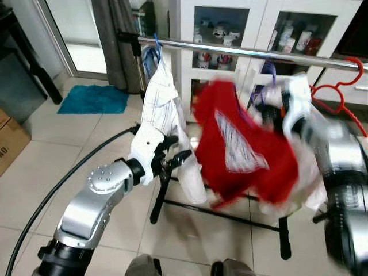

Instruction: Hang hanger

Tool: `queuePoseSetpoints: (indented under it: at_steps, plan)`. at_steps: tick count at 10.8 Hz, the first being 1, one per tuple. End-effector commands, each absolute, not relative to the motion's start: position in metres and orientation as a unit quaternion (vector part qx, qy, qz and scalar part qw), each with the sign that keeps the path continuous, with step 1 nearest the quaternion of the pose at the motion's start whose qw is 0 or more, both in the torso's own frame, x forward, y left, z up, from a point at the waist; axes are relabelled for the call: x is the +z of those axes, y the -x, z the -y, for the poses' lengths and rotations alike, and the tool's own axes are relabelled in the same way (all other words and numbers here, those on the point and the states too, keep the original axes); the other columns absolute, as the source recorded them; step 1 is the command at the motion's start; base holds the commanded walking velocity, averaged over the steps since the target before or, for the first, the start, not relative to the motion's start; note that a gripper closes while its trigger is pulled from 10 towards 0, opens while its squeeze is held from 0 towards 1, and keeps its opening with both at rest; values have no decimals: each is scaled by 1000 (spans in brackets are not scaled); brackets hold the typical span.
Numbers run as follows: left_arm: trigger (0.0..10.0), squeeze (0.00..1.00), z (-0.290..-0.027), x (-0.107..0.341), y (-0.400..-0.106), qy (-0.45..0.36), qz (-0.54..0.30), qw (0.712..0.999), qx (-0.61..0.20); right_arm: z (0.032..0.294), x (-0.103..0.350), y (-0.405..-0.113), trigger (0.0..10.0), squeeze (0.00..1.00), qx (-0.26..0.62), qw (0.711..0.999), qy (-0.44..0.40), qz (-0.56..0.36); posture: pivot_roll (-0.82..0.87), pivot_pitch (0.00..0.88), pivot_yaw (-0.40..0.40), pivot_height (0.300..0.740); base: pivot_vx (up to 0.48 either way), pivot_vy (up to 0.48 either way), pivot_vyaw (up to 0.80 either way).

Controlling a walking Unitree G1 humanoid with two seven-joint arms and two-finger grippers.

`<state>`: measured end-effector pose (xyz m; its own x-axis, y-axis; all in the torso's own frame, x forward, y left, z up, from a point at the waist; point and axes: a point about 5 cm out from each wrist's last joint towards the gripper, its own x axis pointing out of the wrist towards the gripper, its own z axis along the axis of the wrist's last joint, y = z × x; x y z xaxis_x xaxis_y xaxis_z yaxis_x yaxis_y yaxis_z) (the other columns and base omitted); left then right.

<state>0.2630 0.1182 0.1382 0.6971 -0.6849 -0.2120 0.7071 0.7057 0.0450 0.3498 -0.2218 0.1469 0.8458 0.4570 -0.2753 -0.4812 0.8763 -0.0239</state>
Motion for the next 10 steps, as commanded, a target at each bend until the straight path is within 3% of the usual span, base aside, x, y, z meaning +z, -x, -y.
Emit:
queuePoseSetpoints:
  at_steps: [1, 5, 10]
  plan:
    - [10000, 0, -122, 137, -266, -68, -88, 926, -361, 219, 166, -347, 0, 0, 253, 961, 58, -95, -73, 0, 49, 740, 0, 0, 0]
    - [10000, 0, -127, 130, -275, -66, -85, 941, -319, 215, 149, -284, 0, 0, 159, 985, 1, -65, -77, 0, 33, 740, 0, 0, 0]
    - [10000, 0, -128, 118, -275, -57, -90, 944, -311, 205, 128, -263, 0, 0, 141, 986, 11, -91, -83, 0, 15, 740, -50, 0, 0]
